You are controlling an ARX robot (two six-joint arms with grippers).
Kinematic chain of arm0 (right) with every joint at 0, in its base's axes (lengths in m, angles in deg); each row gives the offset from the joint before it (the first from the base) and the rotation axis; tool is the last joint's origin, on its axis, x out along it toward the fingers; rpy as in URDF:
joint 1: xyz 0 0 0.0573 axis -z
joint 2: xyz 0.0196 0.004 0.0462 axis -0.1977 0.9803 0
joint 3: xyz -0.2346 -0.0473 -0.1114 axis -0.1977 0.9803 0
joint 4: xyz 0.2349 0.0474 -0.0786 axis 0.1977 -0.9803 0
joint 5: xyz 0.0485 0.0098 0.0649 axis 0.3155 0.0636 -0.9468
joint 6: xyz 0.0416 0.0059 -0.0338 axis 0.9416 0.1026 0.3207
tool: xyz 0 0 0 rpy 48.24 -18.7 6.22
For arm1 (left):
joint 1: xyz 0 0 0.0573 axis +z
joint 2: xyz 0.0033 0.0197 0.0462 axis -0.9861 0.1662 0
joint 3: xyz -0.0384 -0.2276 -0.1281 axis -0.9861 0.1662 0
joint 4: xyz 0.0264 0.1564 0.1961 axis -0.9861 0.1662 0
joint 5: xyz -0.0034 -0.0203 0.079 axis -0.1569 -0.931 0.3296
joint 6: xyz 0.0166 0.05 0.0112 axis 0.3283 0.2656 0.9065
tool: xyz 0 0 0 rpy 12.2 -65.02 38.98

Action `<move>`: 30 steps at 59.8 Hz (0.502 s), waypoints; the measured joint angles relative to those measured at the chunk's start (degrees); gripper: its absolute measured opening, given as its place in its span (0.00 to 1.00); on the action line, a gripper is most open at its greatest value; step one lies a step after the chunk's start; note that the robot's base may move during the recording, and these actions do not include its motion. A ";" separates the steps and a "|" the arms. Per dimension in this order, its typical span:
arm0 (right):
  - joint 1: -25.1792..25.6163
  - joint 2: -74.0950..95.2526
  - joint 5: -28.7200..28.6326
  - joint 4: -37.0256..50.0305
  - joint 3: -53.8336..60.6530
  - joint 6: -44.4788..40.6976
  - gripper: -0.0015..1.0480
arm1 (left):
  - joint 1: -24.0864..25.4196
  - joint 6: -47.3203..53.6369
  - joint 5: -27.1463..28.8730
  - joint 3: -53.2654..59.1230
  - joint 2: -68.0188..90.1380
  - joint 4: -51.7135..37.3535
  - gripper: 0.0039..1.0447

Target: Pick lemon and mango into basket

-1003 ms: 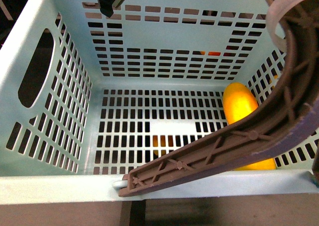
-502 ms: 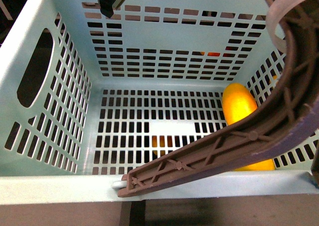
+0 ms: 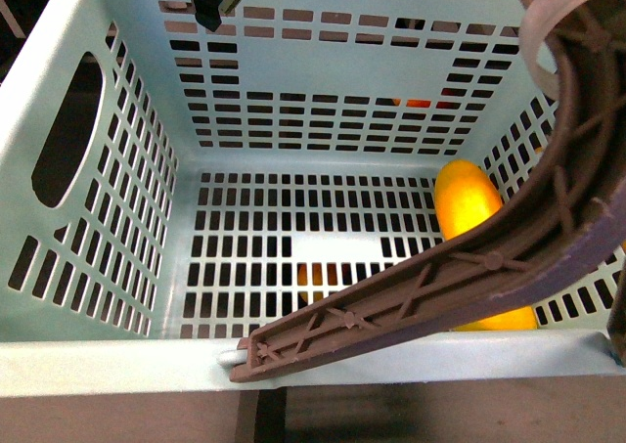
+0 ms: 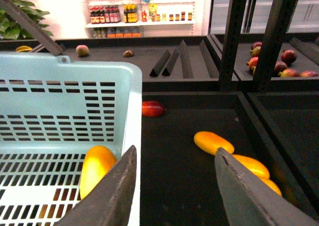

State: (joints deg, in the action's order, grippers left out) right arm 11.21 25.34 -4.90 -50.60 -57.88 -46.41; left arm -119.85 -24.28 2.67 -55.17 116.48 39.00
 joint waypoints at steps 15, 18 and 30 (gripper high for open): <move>0.00 0.00 0.00 0.00 0.00 0.00 0.93 | -0.04 -0.09 0.52 0.00 0.00 -0.07 0.05; 0.00 0.00 0.02 0.00 0.00 0.00 0.91 | -1.25 -2.64 7.65 0.66 0.07 -3.32 0.05; 0.00 -0.15 0.17 -0.11 0.00 0.00 0.92 | -0.81 -15.37 39.67 -3.30 6.54 -12.63 0.05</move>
State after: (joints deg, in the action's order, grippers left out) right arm 11.21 25.19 -4.72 -50.71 -57.88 -46.41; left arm -120.66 -39.64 42.34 -58.47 123.02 26.36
